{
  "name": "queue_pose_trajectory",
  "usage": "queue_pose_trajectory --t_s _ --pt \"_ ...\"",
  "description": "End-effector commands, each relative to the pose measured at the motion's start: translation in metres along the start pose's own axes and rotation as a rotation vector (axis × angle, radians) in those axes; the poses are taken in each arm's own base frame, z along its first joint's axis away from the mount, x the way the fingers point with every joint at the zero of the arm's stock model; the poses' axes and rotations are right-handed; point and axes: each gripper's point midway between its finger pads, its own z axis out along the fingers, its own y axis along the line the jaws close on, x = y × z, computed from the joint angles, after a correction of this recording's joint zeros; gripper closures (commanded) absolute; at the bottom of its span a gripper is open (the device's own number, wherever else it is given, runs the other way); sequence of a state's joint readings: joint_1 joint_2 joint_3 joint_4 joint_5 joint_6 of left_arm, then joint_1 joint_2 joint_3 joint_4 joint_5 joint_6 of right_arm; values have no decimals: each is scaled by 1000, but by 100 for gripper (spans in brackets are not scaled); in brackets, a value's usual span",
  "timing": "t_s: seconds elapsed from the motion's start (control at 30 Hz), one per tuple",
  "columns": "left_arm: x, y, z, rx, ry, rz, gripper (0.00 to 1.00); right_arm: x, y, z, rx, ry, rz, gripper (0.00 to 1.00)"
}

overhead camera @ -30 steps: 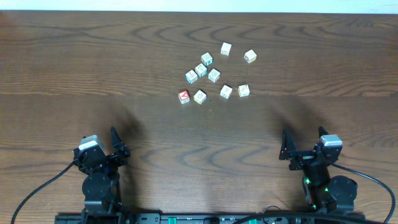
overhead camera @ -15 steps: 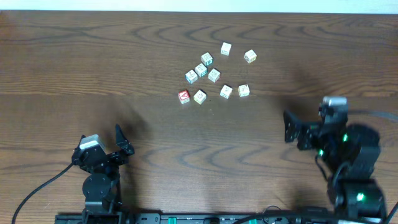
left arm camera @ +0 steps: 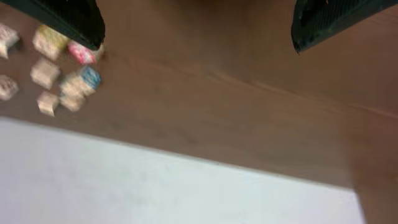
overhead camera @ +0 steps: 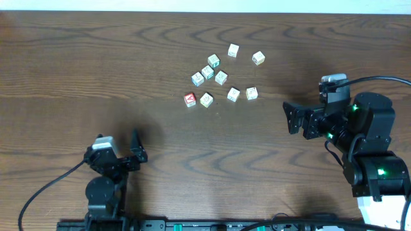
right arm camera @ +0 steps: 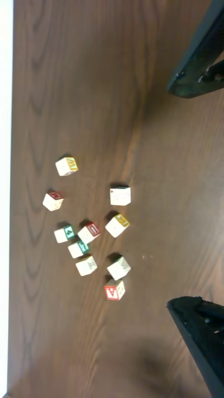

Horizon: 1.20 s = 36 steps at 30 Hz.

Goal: Lift 5 blocks
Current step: 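Move both grippers forward toward the block cluster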

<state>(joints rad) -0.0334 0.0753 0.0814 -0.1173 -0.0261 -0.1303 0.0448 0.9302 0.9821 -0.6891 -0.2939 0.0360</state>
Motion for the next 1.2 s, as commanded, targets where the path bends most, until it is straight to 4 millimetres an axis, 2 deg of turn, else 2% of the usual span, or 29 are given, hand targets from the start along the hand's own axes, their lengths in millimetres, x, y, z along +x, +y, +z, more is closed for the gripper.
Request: queue_pose_trajectory --t_s 0.0,0.1,0.23,0.27,0.3,0.33,0.37,0.53,0.67,0.9,1.07,1.17 --pt "-25 -16 -4 61 24 8 4 -3 6 2 -22 6 -31 1" --pt "-37 -21 1 58 105 5 4 0 8 8 -45 24 -25 1" --pt "-48 -40 17 120 263 1 4 -1 8 18 -61 37 -21 2" --pt "-47 -45 23 133 324 -1 4 1 1 23 -26 50 0 8" --pt "-45 -48 28 140 375 -5 4 4 -7 28 12 67 35 11" --pt "-43 -51 35 148 429 -10 4 8 -11 35 24 91 51 2" --pt "-41 -55 42 158 461 -15 4 11 -13 42 24 109 56 1" --pt "-23 -71 70 239 564 -45 2 18 -14 83 -11 195 89 1" --pt "-7 -75 91 267 593 -46 2 20 -8 128 -15 304 73 1" --pt "25 -73 112 239 706 -113 0 -2 -6 202 44 417 -34 1" --pt "42 -71 119 126 746 -135 0 -11 -26 240 63 453 -44 1" --pt "47 -78 119 76 751 -159 0 -10 -43 258 96 487 -83 1"
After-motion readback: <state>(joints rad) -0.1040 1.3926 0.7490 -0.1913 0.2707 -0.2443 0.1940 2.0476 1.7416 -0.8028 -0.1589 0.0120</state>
